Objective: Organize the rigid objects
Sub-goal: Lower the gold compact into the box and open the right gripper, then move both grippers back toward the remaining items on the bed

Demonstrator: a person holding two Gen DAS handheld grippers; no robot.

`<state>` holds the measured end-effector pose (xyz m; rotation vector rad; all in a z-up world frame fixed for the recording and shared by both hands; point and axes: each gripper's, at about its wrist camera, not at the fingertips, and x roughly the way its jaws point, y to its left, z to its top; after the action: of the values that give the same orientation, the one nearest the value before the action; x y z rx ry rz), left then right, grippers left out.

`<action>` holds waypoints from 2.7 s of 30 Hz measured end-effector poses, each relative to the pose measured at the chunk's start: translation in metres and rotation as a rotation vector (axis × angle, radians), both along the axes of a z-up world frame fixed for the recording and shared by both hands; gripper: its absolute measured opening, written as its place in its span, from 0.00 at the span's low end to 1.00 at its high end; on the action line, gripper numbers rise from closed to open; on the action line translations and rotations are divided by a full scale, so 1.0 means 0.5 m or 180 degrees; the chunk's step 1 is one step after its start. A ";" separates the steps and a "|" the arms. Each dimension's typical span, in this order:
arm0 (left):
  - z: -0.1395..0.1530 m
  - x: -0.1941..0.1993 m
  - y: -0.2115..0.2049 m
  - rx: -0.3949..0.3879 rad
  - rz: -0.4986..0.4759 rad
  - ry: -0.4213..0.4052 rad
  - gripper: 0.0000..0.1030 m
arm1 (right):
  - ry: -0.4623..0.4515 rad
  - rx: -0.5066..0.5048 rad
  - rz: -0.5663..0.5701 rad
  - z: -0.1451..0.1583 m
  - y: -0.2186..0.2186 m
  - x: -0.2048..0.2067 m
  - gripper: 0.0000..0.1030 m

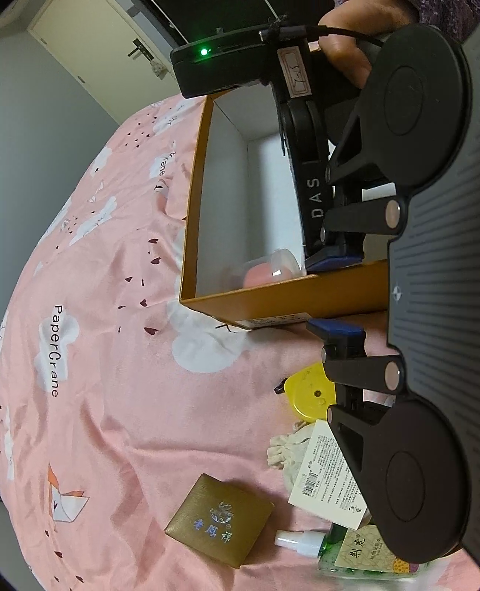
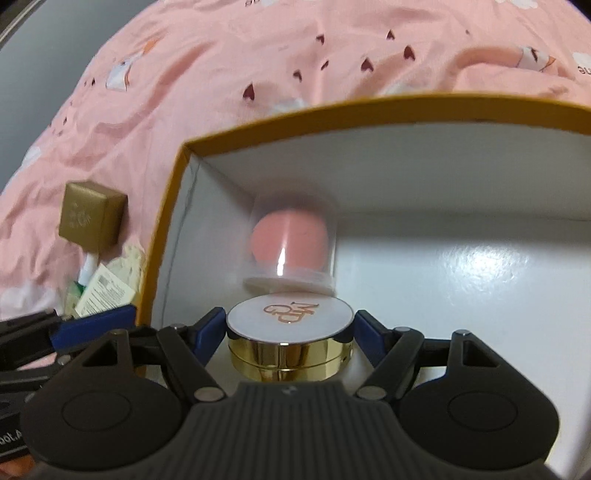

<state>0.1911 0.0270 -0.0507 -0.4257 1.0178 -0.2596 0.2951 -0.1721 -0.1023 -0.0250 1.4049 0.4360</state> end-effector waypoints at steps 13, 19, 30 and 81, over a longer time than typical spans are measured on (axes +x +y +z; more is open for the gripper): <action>0.003 -0.009 -0.009 0.0076 -0.0068 -0.0012 0.33 | 0.0224 0.0096 0.0052 0.001 -0.036 -0.014 0.72; 0.008 -0.025 -0.010 0.0109 -0.0083 -0.0048 0.33 | 0.0460 0.0001 0.0012 -0.008 -0.043 -0.027 0.49; 0.024 -0.051 -0.005 0.0163 -0.0050 -0.0125 0.33 | 0.0451 -0.0057 -0.0331 -0.026 -0.055 -0.039 0.37; -0.005 -0.172 0.153 0.1610 0.0392 -0.0124 0.66 | -0.1057 -0.0128 0.2063 0.080 0.246 -0.234 0.56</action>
<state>0.1052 0.1036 -0.0530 -0.0225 0.9744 0.1026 0.1779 -0.0493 -0.0621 -0.5730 1.0526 0.8935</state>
